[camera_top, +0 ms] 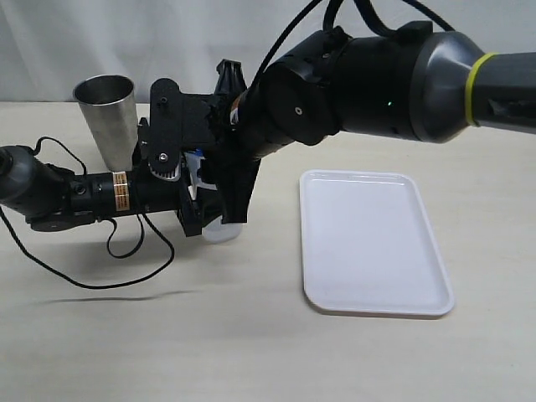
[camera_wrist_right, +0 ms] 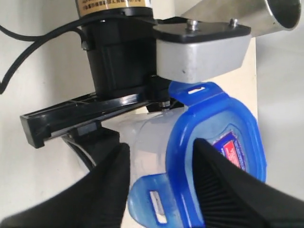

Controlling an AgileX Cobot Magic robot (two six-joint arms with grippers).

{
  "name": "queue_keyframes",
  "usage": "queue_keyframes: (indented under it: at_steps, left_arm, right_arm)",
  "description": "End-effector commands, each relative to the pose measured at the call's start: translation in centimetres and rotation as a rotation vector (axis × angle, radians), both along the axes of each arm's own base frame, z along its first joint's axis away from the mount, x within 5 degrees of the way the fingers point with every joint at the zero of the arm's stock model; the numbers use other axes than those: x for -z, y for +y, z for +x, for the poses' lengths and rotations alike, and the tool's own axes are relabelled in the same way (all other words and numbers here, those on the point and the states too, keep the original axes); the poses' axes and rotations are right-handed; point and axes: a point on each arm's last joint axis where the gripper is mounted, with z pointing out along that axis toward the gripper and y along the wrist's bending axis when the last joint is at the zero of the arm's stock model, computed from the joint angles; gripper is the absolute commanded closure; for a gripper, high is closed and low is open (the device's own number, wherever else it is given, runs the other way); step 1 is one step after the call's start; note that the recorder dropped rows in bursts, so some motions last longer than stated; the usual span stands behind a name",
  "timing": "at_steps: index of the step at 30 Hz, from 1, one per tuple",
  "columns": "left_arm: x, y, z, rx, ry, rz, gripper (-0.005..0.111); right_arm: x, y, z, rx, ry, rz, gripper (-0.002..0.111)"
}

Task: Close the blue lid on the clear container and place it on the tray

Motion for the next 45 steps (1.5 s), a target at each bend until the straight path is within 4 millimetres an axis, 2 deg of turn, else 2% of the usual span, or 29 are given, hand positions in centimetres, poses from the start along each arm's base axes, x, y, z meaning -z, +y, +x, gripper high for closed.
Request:
queue_keyframes:
  at_steps: [1, 7, 13, 29, 33, 39, 45]
  left_arm:
    - [0.6, -0.6, -1.3, 0.11, 0.001, 0.035, 0.107]
    - [0.6, -0.6, -1.2, 0.108, 0.001, 0.034, 0.107]
    - [0.6, -0.6, -1.2, 0.106, 0.001, 0.033, 0.107]
    - [0.6, -0.6, -1.2, 0.106, 0.001, 0.033, 0.107]
    - [0.6, -0.6, -1.3, 0.115, 0.001, 0.037, 0.107]
    - [0.6, -0.6, -1.3, 0.116, 0.001, 0.038, 0.107]
    - [0.6, -0.6, -1.4, 0.12, 0.0, 0.039, 0.107]
  right_arm:
    - [5.1, -1.7, -0.9, 0.069, 0.239, -0.2, 0.059]
    - [2.9, -1.9, -1.2, 0.105, 0.218, -0.135, 0.059]
    - [1.4, -1.9, -1.6, 0.117, 0.218, -0.082, 0.053]
    - [-4.2, -3.0, -2.7, 0.109, 0.112, 0.026, 0.054]
    - [-4.7, -3.1, -2.9, 0.106, 0.101, 0.033, 0.064]
    - [-4.9, -2.7, -2.3, 0.084, 0.029, 0.068, 0.065]
    - [-3.0, -2.4, -1.7, 0.075, 0.045, 0.002, 0.065]
